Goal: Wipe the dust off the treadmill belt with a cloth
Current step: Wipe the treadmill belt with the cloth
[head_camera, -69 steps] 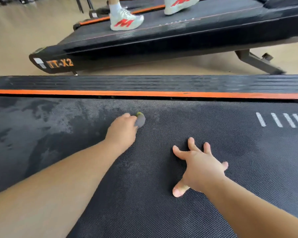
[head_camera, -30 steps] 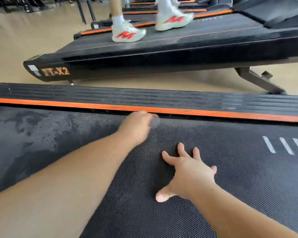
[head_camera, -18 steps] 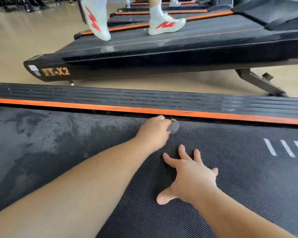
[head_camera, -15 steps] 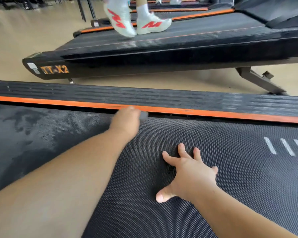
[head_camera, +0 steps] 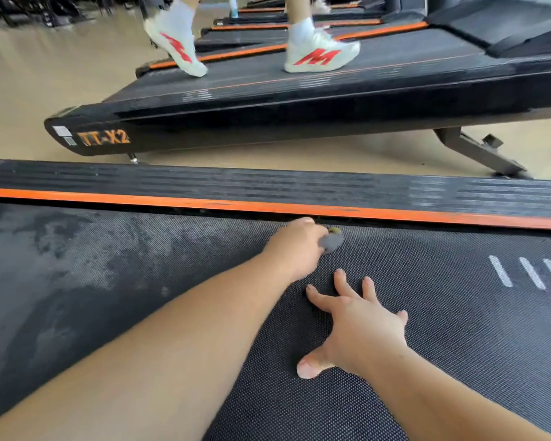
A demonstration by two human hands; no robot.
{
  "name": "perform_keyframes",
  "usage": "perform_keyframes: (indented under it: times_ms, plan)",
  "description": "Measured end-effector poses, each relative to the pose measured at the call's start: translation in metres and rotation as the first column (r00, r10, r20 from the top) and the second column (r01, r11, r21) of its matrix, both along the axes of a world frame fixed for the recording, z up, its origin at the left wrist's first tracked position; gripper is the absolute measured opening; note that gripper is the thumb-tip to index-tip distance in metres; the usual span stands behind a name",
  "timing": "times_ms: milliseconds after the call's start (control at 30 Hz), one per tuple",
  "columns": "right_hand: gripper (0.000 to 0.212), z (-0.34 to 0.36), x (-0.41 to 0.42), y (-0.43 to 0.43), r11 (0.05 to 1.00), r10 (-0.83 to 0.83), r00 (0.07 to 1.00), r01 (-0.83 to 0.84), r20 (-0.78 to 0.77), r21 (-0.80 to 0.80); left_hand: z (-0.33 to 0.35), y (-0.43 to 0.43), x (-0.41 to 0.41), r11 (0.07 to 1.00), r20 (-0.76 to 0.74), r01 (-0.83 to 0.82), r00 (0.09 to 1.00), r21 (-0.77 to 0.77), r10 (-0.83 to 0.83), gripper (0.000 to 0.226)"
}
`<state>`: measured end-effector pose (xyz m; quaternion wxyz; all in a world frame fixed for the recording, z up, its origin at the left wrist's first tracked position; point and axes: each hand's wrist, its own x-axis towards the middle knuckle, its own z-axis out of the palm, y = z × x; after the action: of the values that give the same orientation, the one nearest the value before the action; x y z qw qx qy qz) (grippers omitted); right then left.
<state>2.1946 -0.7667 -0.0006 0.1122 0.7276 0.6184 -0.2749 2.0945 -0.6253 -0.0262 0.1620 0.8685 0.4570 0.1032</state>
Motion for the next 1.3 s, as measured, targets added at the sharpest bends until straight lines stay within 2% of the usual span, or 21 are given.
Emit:
perform_keyframes:
  times_ms: [67, 133, 200, 300, 367, 433, 533, 600, 667, 700, 733, 800, 867, 933, 1000, 1167, 1233, 1300]
  plan:
    - [0.133, 0.0, 0.0, 0.0, 1.0, -0.001, 1.0, 0.001, -0.007, -0.007, -0.006, 0.017, -0.039, 0.986, -0.111, -0.091, 0.988, 0.137, 0.107, 0.006]
    - [0.133, 0.001, 0.0, 0.001, 1.0, -0.01, 1.0, 0.01, -0.012, -0.018, -0.01, 0.031, -0.088, 0.938, -0.168, -0.263, 0.938, 0.225, 0.303, 0.011]
    - [0.133, 0.002, 0.0, 0.002, 0.999, -0.013, 1.0, 0.012, -0.007, -0.033, -0.012, 0.034, -0.118, 0.883, -0.155, -0.413, 0.879, 0.224, 0.451, 0.012]
    - [0.134, 0.0, -0.002, 0.003, 0.999, -0.019, 1.0, 0.019, -0.001, -0.03, -0.008, 0.018, -0.098, 0.826, -0.093, -0.542, 0.824, 0.155, 0.558, 0.011]
    - [0.134, -0.002, -0.002, 0.003, 1.0, -0.023, 1.0, 0.023, -0.004, -0.021, -0.006, -0.002, -0.065, 0.871, -0.019, -0.485, 0.873, 0.076, 0.487, 0.007]
    - [0.134, -0.003, -0.001, 0.002, 1.0, -0.018, 1.0, 0.018, -0.003, -0.002, -0.008, -0.023, -0.04, 0.949, 0.058, -0.314, 0.948, 0.007, 0.313, 0.008]
    - [0.141, -0.005, 0.002, -0.001, 0.998, -0.018, 1.0, 0.019, -0.014, 0.058, 0.002, -0.035, -0.03, 0.983, 0.103, -0.161, 0.98, -0.09, 0.17, 0.013]
    - [0.145, -0.004, 0.003, -0.007, 0.993, -0.046, 0.998, 0.051, -0.05, 0.104, 0.019, -0.041, -0.031, 0.95, 0.166, -0.14, 0.967, -0.281, 0.192, 0.027]
    - [0.136, 0.001, 0.007, -0.015, 0.986, -0.076, 0.99, 0.093, -0.122, 0.14, 0.034, -0.052, -0.034, 0.826, 0.273, -0.038, 0.935, -0.563, 0.229, 0.053]
    - [0.128, 0.005, 0.011, -0.018, 0.979, -0.102, 0.98, 0.13, -0.17, 0.16, 0.037, -0.057, -0.038, 0.794, 0.272, -0.011, 0.937, -0.608, 0.221, 0.061]
    - [0.117, 0.008, 0.017, -0.021, 0.968, -0.134, 0.967, 0.175, -0.218, 0.182, 0.036, -0.061, -0.044, 0.819, 0.23, -0.026, 0.954, -0.574, 0.191, 0.063]
    - [0.095, 0.015, 0.03, -0.03, 0.944, -0.17, 0.949, 0.234, -0.265, 0.233, 0.036, -0.067, -0.058, 0.926, 0.062, -0.122, 0.986, -0.357, 0.154, 0.056]
    - [0.075, 0.016, 0.038, -0.037, 0.929, -0.167, 0.96, 0.229, -0.224, 0.289, 0.04, -0.069, -0.075, 0.968, -0.16, -0.173, 0.976, -0.18, 0.145, 0.059]
    - [0.06, 0.014, 0.039, -0.044, 0.923, -0.153, 0.973, 0.204, -0.175, 0.327, 0.04, -0.074, -0.089, 0.966, -0.355, -0.221, 0.921, -0.133, 0.162, 0.071]
    - [0.056, 0.015, 0.034, -0.043, 0.923, -0.126, 0.977, 0.18, -0.175, 0.341, 0.034, -0.081, -0.103, 0.95, -0.473, -0.269, 0.865, -0.158, 0.166, 0.08]
    - [0.067, 0.012, 0.019, -0.007, 0.914, -0.006, 0.991, 0.059, -0.132, 0.4, 0.011, -0.085, -0.117, 0.904, -0.475, -0.296, 0.871, -0.308, 0.123, 0.1]
    - [0.061, 0.002, 0.013, 0.01, 0.935, 0.024, 0.998, 0.0, -0.063, 0.354, 0.015, -0.085, -0.116, 0.905, -0.491, -0.286, 0.865, -0.316, 0.102, 0.107]
    - [0.045, -0.012, 0.012, 0.024, 0.924, 0.071, 0.997, -0.065, -0.002, 0.378, 0.012, -0.084, -0.118, 0.919, -0.5, -0.282, 0.859, -0.277, 0.113, 0.108]
